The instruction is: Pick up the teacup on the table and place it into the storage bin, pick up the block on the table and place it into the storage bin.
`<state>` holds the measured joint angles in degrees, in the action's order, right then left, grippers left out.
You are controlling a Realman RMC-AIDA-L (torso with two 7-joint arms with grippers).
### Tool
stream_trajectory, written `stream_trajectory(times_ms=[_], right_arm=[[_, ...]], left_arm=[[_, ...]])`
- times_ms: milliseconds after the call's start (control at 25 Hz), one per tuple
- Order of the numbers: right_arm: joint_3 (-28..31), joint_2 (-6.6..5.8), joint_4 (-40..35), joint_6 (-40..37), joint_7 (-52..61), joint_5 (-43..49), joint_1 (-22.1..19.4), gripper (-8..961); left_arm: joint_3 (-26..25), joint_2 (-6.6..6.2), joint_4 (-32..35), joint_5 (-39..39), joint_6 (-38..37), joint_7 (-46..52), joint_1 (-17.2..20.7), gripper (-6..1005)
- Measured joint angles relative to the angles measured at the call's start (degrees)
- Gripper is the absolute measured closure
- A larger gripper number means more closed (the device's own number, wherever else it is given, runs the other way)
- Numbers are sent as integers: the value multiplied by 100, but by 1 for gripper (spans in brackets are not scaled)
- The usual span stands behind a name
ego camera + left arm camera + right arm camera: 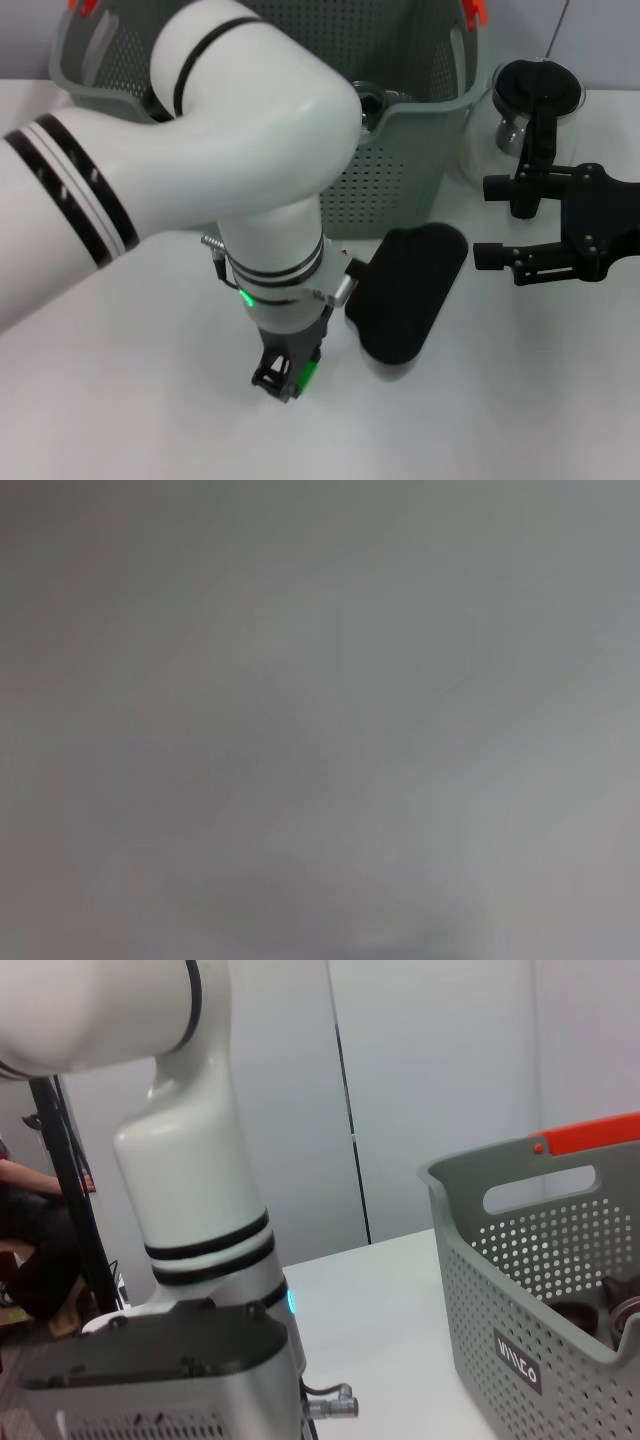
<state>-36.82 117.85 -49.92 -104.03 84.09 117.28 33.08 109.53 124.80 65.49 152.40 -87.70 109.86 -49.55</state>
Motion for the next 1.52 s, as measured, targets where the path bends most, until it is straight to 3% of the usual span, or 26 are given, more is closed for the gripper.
stream_trajectory(times_ms=[120,200,280,440,600,720,960,1080,1200,1440,1520], right_arm=[[0,-11,0,-19,-7,0,-4,25],[0,-23,0,-38,-7,0,-6,25],[-1,-48,0,-49,-42,0,-33,25],[0,-76,0,-50,-142,0,-73,25],[-36,-128,-10,-56,-171,9,-82,25],[-59,-151,-45,-57,-174,22,-74,25],[-134,-204,-20,-57,-277,32,-13,26],[-203,-204,-11,-56,-311,32,-5,26],[-228,-201,-10,-59,-310,32,-2,26],[-250,-187,-9,-65,-309,32,-9,25],[-250,-183,-9,-70,-311,32,-17,26]], left_arm=[[-266,1,476,-27,-351,119,59,586],[-736,1,940,-226,-817,146,131,587],[-1478,-1,1418,-631,-1333,164,199,587],[-3507,-50,1953,-1731,-1970,125,377,587],[-5365,-68,2013,-2241,-1721,149,482,586],[-6291,-171,1760,-2408,-1114,361,429,587],[-6436,-765,149,-2418,702,1065,113,589],[-6391,-941,-596,-2214,1296,1277,-93,587],[-6368,-986,-971,-1872,1936,1648,-186,584],[-6358,-949,-885,-1756,2019,1741,-130,578],[-6373,-930,-694,-1766,1903,1751,-48,425]])
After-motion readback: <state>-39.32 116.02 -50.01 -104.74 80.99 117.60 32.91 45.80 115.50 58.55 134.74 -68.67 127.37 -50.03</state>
